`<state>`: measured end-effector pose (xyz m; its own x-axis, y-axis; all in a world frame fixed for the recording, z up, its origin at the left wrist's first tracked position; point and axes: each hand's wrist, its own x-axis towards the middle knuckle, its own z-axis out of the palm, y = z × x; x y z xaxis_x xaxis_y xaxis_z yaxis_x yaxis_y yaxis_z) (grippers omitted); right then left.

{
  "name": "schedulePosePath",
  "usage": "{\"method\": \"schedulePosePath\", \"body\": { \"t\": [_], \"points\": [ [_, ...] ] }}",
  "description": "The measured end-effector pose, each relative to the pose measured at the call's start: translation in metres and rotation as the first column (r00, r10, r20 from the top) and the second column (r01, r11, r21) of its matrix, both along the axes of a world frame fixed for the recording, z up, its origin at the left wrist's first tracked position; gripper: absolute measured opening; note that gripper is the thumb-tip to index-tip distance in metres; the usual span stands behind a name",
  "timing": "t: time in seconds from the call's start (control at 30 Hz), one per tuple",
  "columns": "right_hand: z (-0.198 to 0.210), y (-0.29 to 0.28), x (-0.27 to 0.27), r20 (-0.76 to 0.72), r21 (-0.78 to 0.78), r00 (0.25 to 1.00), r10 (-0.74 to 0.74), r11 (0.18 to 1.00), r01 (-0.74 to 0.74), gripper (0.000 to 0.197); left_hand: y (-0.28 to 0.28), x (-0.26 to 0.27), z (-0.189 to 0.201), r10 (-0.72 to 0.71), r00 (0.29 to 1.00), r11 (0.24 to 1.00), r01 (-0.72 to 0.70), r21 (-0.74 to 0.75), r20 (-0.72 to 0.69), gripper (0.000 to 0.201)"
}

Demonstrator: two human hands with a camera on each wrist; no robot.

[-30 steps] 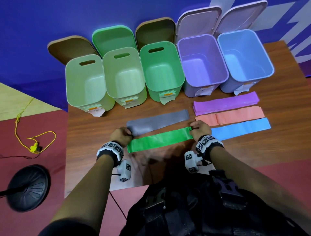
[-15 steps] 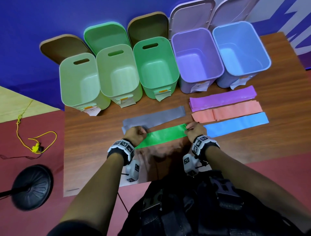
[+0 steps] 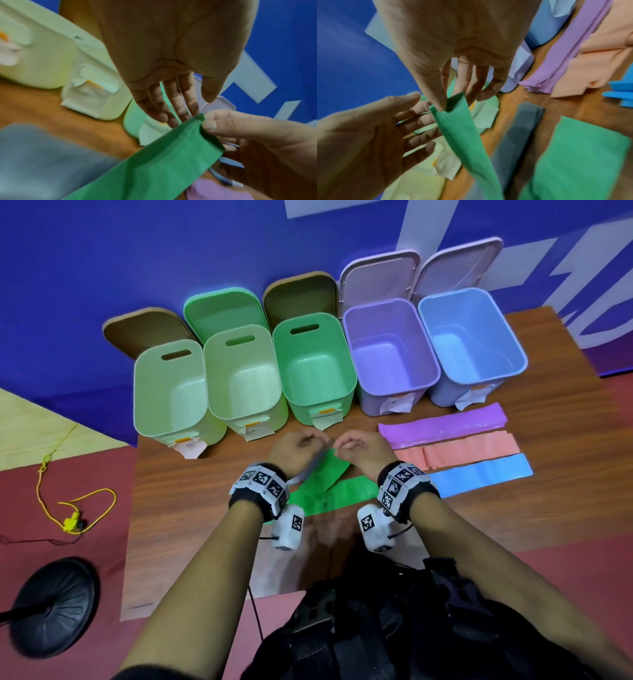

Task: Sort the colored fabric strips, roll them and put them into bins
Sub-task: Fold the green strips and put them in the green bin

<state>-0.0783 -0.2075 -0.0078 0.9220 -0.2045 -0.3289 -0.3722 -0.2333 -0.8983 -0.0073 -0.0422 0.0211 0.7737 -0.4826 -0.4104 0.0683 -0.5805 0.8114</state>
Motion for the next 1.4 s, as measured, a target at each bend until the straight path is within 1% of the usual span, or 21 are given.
{"method": "schedulePosePath", "body": {
  "t": [0.07,0.13,0.23,0.3,0.4,0.5,0.57,0.73,0.97,1.17,1.4],
  "points": [
    [0.019,0.0,0.01,0.095,0.055,0.995,-0.018,0.998,0.013,0.021,-0.006,0.006,0.018,-0.002,1.0,0.997,0.003,-0.071,0.028,0.01],
    [0.036,-0.001,0.019,0.15,0.098,0.989,-0.017,0.995,0.002,0.02,-0.01,0.014,0.029,0.001,0.997,0.994,0.007,-0.108,0.072,0.01],
    [0.064,-0.006,0.027,0.237,0.098,0.971,-0.01,0.995,-0.014,0.023,-0.01,0.025,0.045,0.02,0.988,0.987,0.005,-0.162,0.154,0.011],
    [0.078,-0.008,0.033,0.292,0.079,0.956,-0.017,0.997,-0.007,0.025,-0.009,0.03,0.055,0.038,0.987,0.979,-0.006,-0.204,0.153,0.012],
    [0.096,-0.006,0.039,0.318,0.082,0.948,-0.031,0.997,0.005,0.017,-0.007,0.031,0.069,0.087,0.984,0.957,-0.039,-0.287,0.155,0.003],
    [0.11,-0.005,0.04,0.318,0.142,0.947,-0.053,0.99,0.008,0.013,-0.002,0.033,0.078,0.165,0.97,0.926,-0.09,-0.366,0.178,0.008],
    [0.115,-0.005,0.039,0.318,0.164,0.945,-0.076,0.986,0.024,0.012,0.001,0.033,0.081,0.18,0.968,0.912,-0.096,-0.4,0.177,0.006],
    [0.121,-0.001,0.037,0.339,0.151,0.938,-0.068,0.988,0.017,0.013,0.006,0.03,0.089,0.204,0.955,0.893,-0.091,-0.44,0.216,0.004],
    [0.127,-0.003,0.037,0.36,0.152,0.93,-0.074,0.988,0.019,0.013,0.009,0.027,0.097,0.201,0.948,0.897,-0.077,-0.435,0.248,0.01],
    [0.13,-0.005,0.034,0.368,0.145,0.928,-0.053,0.989,-0.001,0.014,0.005,0.023,0.101,0.209,0.955,0.898,-0.101,-0.428,0.213,0.011],
    [0.13,-0.005,0.032,0.35,0.198,0.935,-0.062,0.98,-0.009,0.013,0.003,0.02,0.105,0.217,0.943,0.896,-0.09,-0.434,0.252,0.013]
  ]
}}
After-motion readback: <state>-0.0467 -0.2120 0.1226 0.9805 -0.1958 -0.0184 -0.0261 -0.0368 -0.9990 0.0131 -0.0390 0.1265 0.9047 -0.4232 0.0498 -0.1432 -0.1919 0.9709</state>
